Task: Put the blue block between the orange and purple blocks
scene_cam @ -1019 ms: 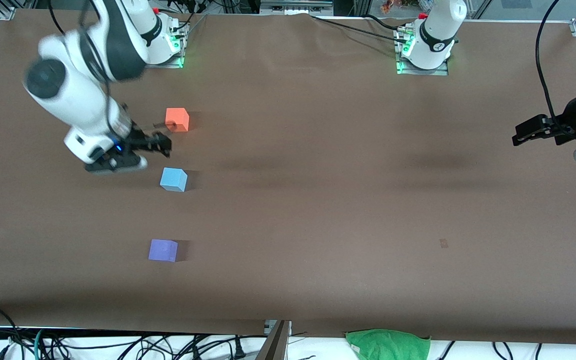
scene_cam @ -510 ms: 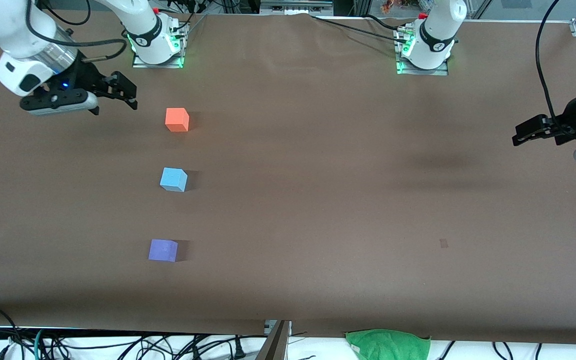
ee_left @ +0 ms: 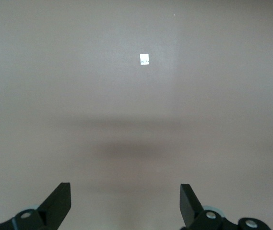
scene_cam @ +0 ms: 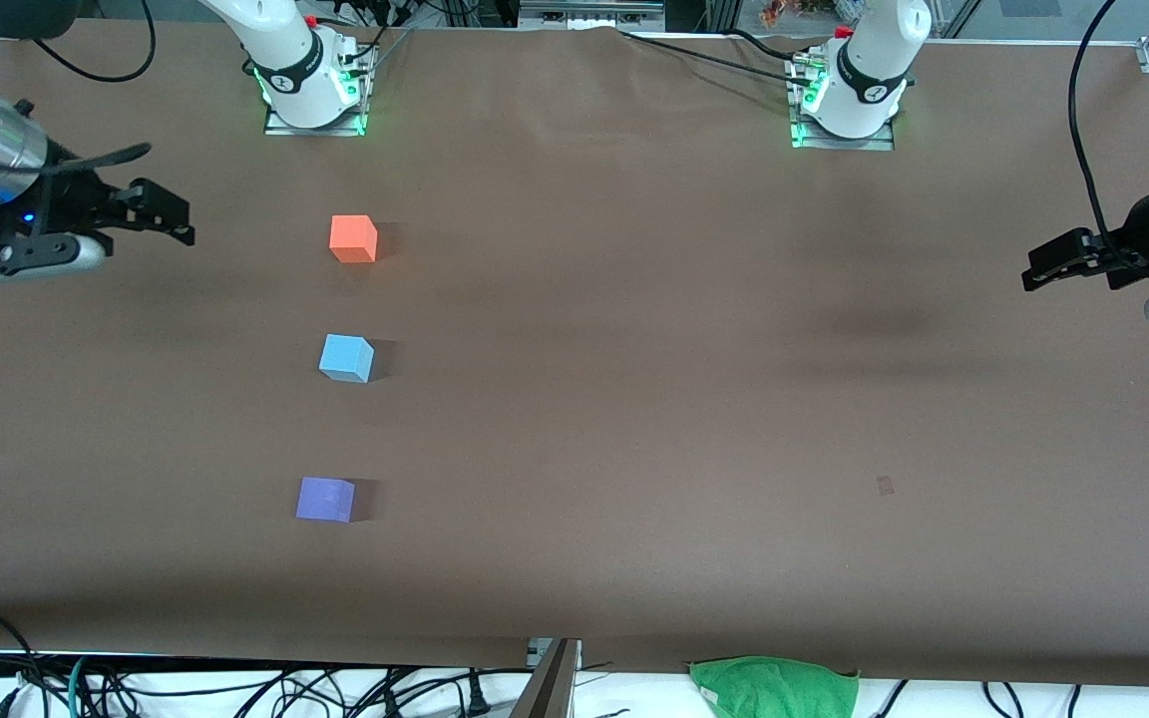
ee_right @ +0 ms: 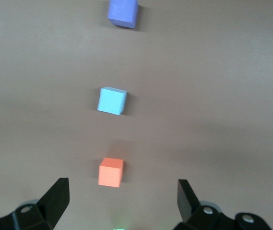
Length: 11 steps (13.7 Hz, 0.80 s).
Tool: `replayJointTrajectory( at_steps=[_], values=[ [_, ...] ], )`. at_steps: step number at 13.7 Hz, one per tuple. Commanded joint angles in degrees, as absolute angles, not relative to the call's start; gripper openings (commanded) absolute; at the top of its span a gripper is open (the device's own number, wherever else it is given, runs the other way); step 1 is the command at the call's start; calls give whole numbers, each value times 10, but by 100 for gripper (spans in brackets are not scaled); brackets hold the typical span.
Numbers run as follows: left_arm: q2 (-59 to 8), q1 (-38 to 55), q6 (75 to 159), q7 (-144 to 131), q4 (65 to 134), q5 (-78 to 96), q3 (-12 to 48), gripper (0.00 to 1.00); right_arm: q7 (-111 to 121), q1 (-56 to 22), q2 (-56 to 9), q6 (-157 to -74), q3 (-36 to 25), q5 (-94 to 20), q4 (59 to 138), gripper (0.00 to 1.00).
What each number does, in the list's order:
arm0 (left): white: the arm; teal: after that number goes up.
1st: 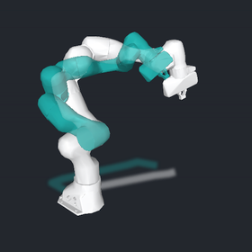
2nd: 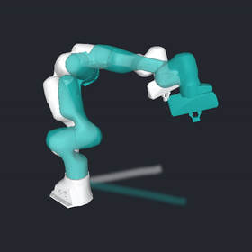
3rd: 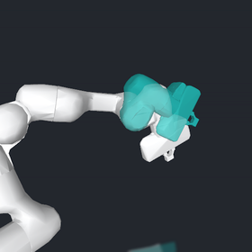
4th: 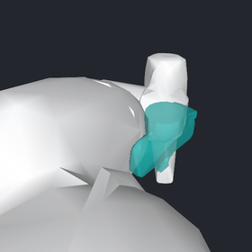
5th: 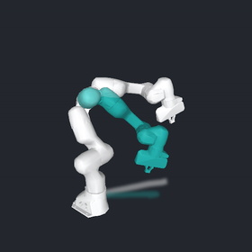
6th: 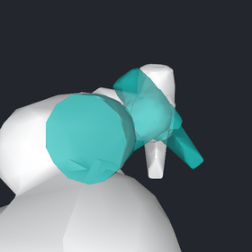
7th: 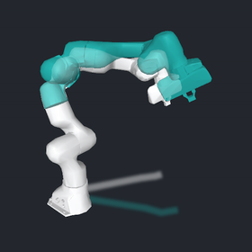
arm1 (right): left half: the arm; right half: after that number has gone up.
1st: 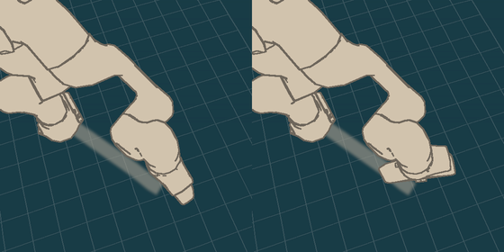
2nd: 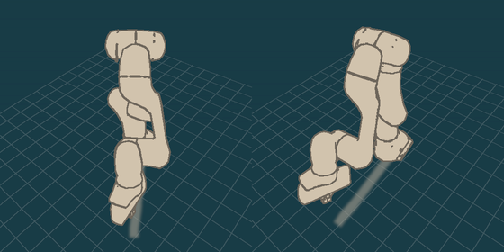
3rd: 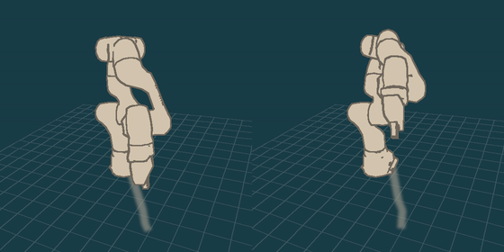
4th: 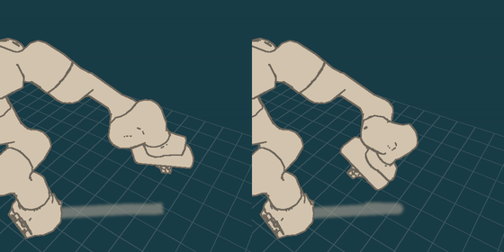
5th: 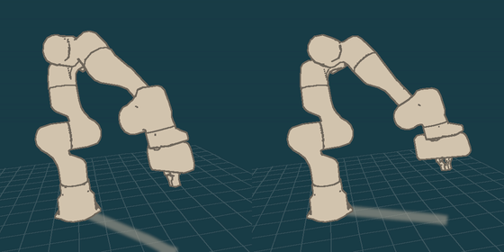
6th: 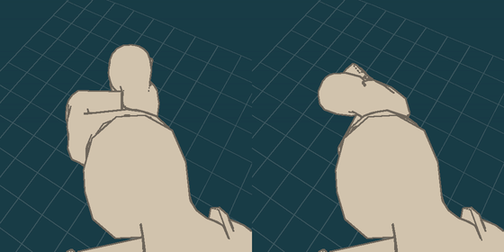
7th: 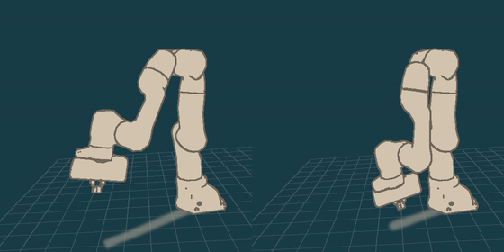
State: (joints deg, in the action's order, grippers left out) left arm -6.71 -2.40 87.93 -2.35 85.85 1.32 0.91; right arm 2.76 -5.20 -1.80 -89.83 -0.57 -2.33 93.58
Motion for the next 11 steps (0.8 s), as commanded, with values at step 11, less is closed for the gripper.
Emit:
replayJointTrajectory(
  at_steps=[11],
  values=[
    [-76, -25, 870, -11, 840, 29, 6, 100, 34, -40, -19, -865, 11, 1, 907, 99]
  ],
)
